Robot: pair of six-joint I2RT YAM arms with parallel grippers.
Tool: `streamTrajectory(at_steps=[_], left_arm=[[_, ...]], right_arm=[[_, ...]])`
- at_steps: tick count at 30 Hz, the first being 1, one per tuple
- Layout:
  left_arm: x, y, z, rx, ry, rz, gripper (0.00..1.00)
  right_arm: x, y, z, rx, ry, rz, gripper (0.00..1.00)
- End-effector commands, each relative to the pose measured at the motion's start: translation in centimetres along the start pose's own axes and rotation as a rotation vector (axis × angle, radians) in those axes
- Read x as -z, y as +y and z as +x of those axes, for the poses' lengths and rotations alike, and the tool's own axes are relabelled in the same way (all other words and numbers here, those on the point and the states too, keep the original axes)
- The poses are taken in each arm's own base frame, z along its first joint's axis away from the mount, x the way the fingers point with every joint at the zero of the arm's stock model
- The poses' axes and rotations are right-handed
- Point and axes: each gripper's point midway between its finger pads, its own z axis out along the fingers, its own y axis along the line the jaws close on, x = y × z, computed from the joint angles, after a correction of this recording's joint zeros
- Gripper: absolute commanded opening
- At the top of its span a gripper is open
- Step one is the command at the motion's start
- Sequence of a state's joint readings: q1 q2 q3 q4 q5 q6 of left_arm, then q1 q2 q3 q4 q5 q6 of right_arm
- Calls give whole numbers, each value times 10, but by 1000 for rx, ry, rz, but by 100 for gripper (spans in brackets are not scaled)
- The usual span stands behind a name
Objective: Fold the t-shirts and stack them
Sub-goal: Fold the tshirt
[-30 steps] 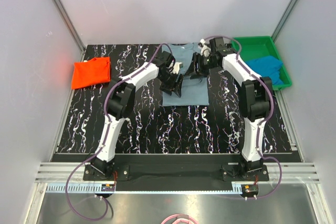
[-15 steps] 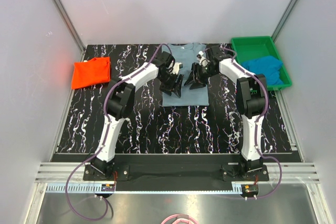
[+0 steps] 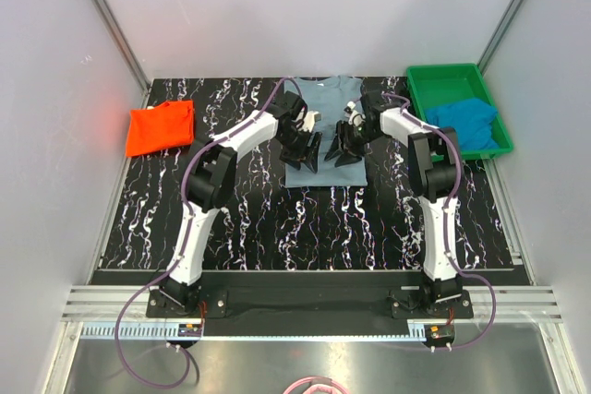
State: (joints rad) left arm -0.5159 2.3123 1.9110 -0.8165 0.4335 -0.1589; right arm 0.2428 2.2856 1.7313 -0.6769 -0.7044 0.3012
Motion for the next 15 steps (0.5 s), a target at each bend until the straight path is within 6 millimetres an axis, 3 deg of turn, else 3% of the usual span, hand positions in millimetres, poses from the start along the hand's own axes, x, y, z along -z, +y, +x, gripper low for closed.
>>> streamTrajectory(at_steps=[1, 5, 15], left_arm=[[16, -8, 4, 13, 3, 7, 68], [15, -9, 6, 16, 8, 17, 68], [10, -7, 10, 22, 24, 21, 68]], right_arm=[[-4, -9, -18, 46, -41, 43, 55], [-8, -11, -31, 66, -69, 57, 55], [3, 5, -108, 168, -266, 96, 57]])
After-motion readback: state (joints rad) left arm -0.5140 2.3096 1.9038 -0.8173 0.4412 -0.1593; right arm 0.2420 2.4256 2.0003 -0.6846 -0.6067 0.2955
